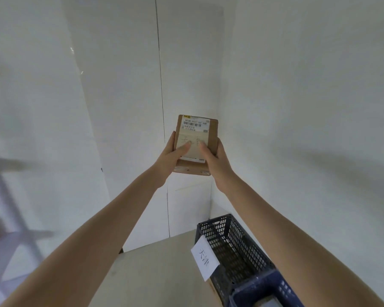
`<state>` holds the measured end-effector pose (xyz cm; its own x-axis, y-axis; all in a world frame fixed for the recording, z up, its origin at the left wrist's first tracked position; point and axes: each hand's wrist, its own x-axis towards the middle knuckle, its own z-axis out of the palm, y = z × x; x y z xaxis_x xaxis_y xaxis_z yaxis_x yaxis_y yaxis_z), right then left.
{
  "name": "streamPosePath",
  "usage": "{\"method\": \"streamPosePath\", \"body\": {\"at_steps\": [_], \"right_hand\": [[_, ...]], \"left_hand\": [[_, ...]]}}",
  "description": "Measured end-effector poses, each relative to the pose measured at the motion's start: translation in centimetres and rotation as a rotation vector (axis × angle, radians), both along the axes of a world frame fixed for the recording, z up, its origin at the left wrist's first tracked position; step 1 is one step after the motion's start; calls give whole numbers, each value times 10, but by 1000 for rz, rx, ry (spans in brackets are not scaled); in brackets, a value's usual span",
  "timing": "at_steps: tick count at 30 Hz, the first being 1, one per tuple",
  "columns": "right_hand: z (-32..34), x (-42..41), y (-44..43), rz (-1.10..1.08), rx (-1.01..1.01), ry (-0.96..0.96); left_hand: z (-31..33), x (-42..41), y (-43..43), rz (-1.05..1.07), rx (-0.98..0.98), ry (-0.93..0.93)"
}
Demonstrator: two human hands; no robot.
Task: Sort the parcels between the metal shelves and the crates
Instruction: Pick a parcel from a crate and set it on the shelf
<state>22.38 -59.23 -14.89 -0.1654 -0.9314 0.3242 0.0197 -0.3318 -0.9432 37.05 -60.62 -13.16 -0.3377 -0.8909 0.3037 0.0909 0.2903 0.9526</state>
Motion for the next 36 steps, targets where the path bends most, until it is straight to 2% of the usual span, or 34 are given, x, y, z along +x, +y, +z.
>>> {"method": "streamPosePath", "body": {"at_steps": [8, 18, 26, 36], "right_hand": [[-53, -18, -137, -166, 139, -33], [-138, -103, -250, -387, 309, -132], [-188, -188, -317, -544, 367, -226], [-251, -247, -364, -716, 544, -345]], "left_hand": [[-55, -26, -167, -148, 106, -76], [-141, -124, -316, -404, 264, -198], [-181, -225, -400, -549, 326, -301], [-238, -307, -468, -720, 444, -433]]}}
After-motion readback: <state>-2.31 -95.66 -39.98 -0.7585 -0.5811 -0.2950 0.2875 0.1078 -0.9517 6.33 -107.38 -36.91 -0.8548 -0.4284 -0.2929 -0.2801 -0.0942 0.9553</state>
